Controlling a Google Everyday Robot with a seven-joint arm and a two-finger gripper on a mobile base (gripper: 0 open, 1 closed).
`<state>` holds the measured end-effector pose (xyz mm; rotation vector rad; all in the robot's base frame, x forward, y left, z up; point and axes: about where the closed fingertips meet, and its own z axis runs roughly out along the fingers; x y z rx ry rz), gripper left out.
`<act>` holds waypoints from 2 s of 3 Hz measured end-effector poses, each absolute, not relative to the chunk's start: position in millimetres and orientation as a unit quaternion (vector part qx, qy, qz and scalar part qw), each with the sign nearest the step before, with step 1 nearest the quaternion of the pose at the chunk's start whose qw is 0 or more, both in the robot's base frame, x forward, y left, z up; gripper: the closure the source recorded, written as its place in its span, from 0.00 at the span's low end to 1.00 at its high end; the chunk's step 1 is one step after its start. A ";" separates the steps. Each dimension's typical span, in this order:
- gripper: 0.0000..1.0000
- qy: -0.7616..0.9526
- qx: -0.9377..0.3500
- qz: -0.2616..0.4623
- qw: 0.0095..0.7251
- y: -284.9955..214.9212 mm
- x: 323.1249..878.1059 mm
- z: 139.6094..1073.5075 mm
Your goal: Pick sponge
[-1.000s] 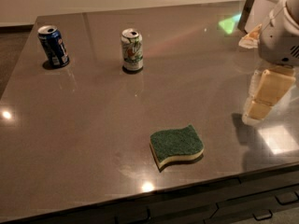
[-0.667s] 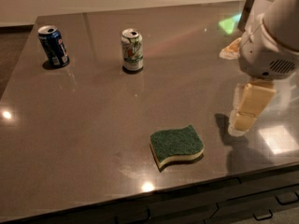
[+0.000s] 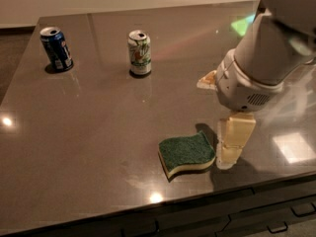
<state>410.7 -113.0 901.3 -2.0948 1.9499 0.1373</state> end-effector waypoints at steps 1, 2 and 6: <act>0.00 0.658 -0.742 0.064 0.115 -95.5 405.1 880.2; 0.00 0.651 -0.749 0.070 0.103 -88.4 402.4 864.9; 0.88 0.641 -0.757 0.070 0.106 -83.8 398.8 851.7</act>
Offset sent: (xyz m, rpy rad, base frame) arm -0.0107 0.0285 -0.0611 -0.0425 0.1044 0.0948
